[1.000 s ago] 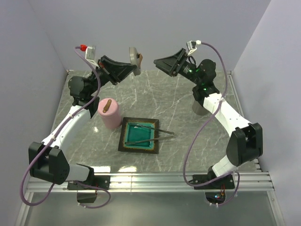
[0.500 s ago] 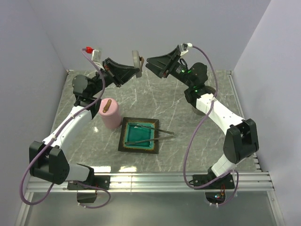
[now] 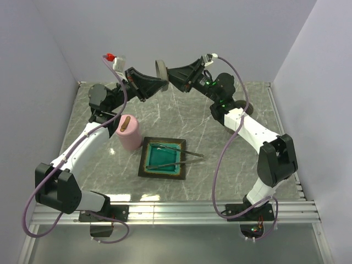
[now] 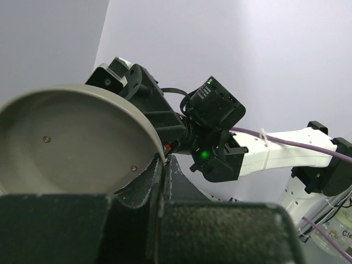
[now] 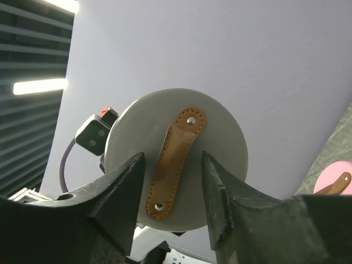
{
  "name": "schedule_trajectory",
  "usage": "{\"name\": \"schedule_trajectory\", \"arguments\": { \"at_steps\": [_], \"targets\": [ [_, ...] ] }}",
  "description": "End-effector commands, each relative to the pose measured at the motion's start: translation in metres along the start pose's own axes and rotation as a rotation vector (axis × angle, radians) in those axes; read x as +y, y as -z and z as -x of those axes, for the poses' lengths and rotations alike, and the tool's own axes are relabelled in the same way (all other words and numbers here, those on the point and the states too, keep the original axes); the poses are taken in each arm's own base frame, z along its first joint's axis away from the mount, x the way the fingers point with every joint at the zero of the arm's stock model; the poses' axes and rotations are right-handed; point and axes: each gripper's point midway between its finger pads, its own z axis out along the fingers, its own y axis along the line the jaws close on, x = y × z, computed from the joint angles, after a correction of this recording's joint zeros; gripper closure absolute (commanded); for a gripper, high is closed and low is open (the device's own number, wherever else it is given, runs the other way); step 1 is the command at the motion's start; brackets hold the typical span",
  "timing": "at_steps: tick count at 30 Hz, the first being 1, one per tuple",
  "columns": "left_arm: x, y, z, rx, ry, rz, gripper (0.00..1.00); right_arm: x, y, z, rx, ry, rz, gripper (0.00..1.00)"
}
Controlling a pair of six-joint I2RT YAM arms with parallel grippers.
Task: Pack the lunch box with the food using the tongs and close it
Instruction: Pass the lid of the lunch box from the left arm to the right
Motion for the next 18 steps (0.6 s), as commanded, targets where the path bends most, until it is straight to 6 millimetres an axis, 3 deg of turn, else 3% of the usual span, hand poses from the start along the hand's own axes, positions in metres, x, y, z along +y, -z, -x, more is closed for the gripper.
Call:
{"name": "schedule_trajectory", "arguments": {
  "at_steps": [1, 5, 8, 13, 15, 17, 18],
  "targets": [
    [-0.024, -0.003, 0.012, -0.025, -0.060, -0.087, 0.99, 0.027, -0.002, -0.002, -0.008, 0.013, 0.086, 0.49],
    [-0.028, -0.005, 0.004, -0.006, -0.058, -0.111, 0.99, 0.032, -0.001, -0.003, -0.006, 0.006, 0.112, 0.50],
    [-0.031, -0.005, -0.001, 0.010, -0.056, -0.120, 0.99, 0.036, -0.001, -0.005, 0.002, 0.016, 0.116, 0.62],
    [-0.030, -0.004, -0.009, 0.031, -0.044, -0.116, 0.99, 0.032, -0.003, -0.005, 0.006, 0.003, 0.093, 0.92],
    [-0.030, -0.003, -0.010, 0.034, -0.045, -0.109, 0.99, 0.032, -0.002, -0.007, 0.010, 0.007, 0.089, 1.00],
    [-0.029, -0.003, -0.010, 0.043, -0.041, -0.097, 0.99, 0.032, 0.001, -0.005, 0.011, 0.027, 0.085, 1.00],
    [-0.025, -0.003, -0.010, 0.047, -0.023, -0.072, 0.92, 0.032, 0.003, -0.004, 0.011, 0.030, 0.081, 1.00]
  ]
}}
